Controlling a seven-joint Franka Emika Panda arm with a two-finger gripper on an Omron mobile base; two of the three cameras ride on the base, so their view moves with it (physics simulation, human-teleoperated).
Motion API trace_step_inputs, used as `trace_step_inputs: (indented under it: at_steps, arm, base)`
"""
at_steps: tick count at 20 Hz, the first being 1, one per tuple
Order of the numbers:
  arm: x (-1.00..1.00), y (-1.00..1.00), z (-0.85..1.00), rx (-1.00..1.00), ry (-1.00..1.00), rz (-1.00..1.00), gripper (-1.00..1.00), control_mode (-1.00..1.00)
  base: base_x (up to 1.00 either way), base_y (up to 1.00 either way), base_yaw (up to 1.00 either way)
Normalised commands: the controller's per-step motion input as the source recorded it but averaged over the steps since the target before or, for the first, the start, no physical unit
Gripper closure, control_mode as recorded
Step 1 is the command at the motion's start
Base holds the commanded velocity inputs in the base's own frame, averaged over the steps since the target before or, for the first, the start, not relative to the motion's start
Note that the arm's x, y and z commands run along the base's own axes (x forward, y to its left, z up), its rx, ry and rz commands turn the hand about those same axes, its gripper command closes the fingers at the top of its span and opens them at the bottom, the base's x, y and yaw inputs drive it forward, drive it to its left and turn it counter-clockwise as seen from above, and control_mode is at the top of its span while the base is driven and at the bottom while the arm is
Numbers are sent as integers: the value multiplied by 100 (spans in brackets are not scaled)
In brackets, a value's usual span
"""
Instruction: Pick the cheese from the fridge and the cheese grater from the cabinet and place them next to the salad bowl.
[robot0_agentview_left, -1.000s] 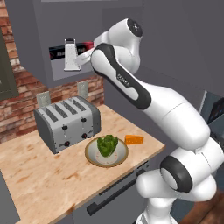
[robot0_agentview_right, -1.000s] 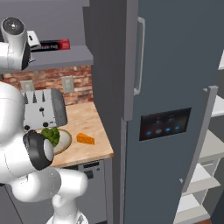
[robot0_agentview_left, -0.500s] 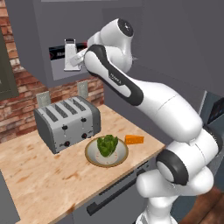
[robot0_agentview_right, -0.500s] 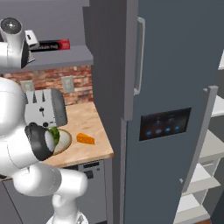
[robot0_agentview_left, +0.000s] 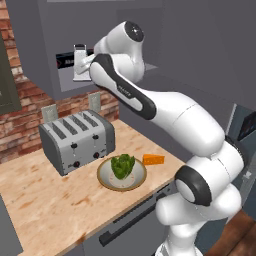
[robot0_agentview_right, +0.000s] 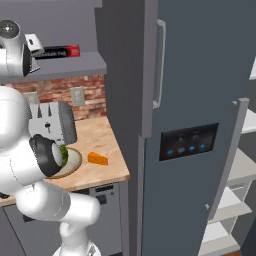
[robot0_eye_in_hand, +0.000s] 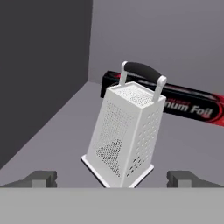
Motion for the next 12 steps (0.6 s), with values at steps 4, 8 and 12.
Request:
trace_step_inputs:
  at_steps: [4,8,12]
  arm:
    - [3,0,0,0,0,-10,-100,-100]
    - [2,2,0,0,0,-6,-100,-100]
    - [3,1,-16,2,0,0,-100,-100]
  base:
    - [0,0,0]
    - [0,0,0]
    - [0,0,0]
